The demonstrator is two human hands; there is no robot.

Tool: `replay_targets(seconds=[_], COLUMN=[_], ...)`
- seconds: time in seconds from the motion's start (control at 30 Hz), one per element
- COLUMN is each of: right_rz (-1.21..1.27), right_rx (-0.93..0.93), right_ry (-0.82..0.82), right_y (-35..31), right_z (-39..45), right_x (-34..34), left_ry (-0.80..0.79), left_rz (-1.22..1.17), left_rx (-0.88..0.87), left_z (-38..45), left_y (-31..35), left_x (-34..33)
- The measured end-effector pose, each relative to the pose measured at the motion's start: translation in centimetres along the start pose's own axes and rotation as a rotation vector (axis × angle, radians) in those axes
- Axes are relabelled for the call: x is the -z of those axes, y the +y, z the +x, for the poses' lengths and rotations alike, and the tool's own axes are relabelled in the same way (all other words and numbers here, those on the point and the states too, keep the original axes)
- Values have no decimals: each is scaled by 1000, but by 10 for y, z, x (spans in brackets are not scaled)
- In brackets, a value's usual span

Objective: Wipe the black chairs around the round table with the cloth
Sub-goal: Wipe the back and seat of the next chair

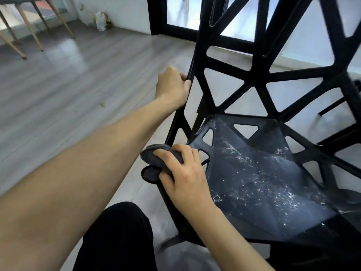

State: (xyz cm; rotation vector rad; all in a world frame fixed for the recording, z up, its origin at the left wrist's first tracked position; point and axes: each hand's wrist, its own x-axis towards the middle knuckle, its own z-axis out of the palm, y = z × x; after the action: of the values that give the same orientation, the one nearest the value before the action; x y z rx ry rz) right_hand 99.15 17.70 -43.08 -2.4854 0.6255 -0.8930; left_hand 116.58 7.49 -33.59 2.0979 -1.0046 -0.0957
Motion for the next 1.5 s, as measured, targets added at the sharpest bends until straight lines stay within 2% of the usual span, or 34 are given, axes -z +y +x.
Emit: replay_targets(seconds=[0.13,0.23,0.37,0.43,0.5,0.57,0.63,0.73,0.83,0.97,1.13,1.33,1.5], right_rz=[68,169,-33,-92,-200,-333,-439,-369,-306,-313,-466,-304,-263], right_rx=[-81,-157,-331,-483,-557,-511,-452,-522,-476,-390,-484,-495,-316], right_ry=[52,135,327,304,135,-28,-64,-87,-128,-125,-112,-56,-88], right_y=[-6,8,78,124,157,172,176,168,139,117,153,147,112], right_z=[10,23,71,101,119,124,121,121,104,88,136,122,98], right_x=[-1,21,62,70,57,34,19,20,19,18,15,7,-2], left_ry=[31,98,114,106,88,87,93,107,87,64,25,34,36], left_rz=[-5,54,167,191,183,146,102,78,81,64,38,59,63], left_rx=[-35,-162,-235,-253,-252,-252,-254,-257,-251,-222,-232,-264,-271], left_z=[-1,-10,-21,-21,-20,-21,-21,-20,-21,-20,-13,1,12], left_y=[-5,-12,-15,-16,-18,-21,-21,-23,-21,-19,-23,-25,-27], left_x=[-11,-22,-32,-35,-36,-36,-37,-37,-36,-33,-33,-32,-26])
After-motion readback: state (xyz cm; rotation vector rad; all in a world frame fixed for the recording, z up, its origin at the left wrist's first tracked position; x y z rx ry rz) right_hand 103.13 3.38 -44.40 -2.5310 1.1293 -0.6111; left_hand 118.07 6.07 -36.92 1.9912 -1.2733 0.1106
